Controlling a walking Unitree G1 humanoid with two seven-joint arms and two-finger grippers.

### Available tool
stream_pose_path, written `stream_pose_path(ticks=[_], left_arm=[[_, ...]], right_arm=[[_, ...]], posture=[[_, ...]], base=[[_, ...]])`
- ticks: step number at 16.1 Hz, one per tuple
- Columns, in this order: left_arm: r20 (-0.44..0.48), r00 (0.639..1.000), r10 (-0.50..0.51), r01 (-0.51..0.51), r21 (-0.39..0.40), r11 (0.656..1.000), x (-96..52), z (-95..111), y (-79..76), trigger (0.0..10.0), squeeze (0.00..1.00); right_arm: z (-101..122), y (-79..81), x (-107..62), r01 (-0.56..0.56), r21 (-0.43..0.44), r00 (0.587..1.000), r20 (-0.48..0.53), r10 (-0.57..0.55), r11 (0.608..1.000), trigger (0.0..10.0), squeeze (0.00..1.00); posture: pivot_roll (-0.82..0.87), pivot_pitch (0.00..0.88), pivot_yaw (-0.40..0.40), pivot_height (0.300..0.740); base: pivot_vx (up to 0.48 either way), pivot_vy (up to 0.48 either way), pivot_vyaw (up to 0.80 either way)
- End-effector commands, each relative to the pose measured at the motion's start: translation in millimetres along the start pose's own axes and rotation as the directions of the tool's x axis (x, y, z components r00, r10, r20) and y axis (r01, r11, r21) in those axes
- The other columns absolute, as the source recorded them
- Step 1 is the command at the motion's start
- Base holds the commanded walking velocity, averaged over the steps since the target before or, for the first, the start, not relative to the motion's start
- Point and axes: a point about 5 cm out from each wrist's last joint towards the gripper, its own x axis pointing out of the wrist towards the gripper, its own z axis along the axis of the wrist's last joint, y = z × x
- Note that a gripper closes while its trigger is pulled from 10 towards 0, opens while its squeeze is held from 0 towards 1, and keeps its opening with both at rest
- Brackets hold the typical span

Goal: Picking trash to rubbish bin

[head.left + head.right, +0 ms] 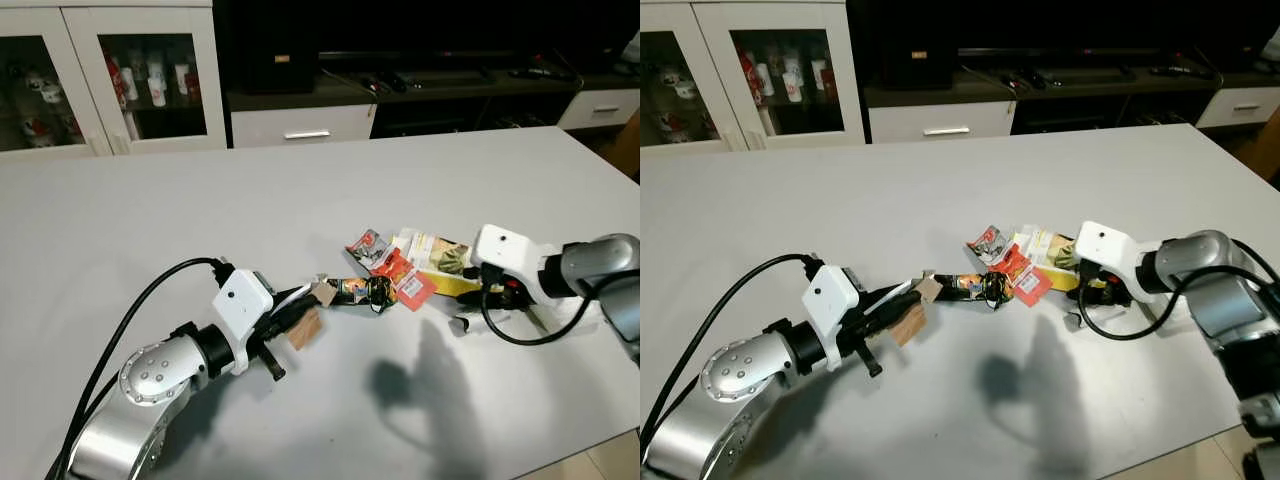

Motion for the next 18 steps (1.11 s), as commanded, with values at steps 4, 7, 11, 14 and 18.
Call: stream_pose_path(ticks=[4, 7, 11, 14, 18], left_arm=[[-0.012, 1.000, -0.007, 0.007, 0.016, 1.000, -0.1, 1, -0.4, 10.0, 0.00], [-0.011, 1.000, -0.003, 0.003, 0.017, 1.000, -0.3, 0, -0.3, 10.0, 0.00], [-0.014, 1.000, -0.002, 0.003, 0.020, 1.000, -0.7, 1, 0.6, 10.0, 0.00], [-0.016, 1.000, 0.003, -0.003, 0.021, 1.000, -0.8, 0, 1.7, 10.0, 0.00], [-0.014, 1.000, 0.006, -0.005, 0.028, 1.000, -0.7, 1, 3.6, 10.0, 0.00]], right_arm=[[3, -10.2, 12.4, 0.064, -0.064, 0.997, -0.031, -0.066, 0.996, 10.0, 1.00], [4, -19.0, 23.4, 0.178, -0.112, 0.982, -0.047, -0.184, 0.978, 10.0, 0.54], [-6, -13.4, 42.0, 0.138, -0.071, 0.988, -0.060, -0.142, 0.988, 10.0, 0.00], [-11, -14.3, 50.3, 0.173, -0.085, 0.980, -0.081, -0.180, 0.981, 10.0, 0.00], [-17, -15.7, 54.3, 0.206, -0.159, 0.967, -0.118, -0.226, 0.965, 10.0, 0.00]], posture=[[-0.04, 0.000, -0.098, 0.740], [-0.05, 0.000, -0.094, 0.740], [-0.04, 0.000, -0.091, 0.740], [-0.03, 0.000, -0.085, 0.740], [-0.03, 0.000, -0.085, 0.740]], base=[[0.000, 0.000, 0.00], [0.000, 0.000, 0.00], [0.000, 0.000, 0.00], [0.000, 0.000, 0.00], [0.000, 0.000, 0.00]])
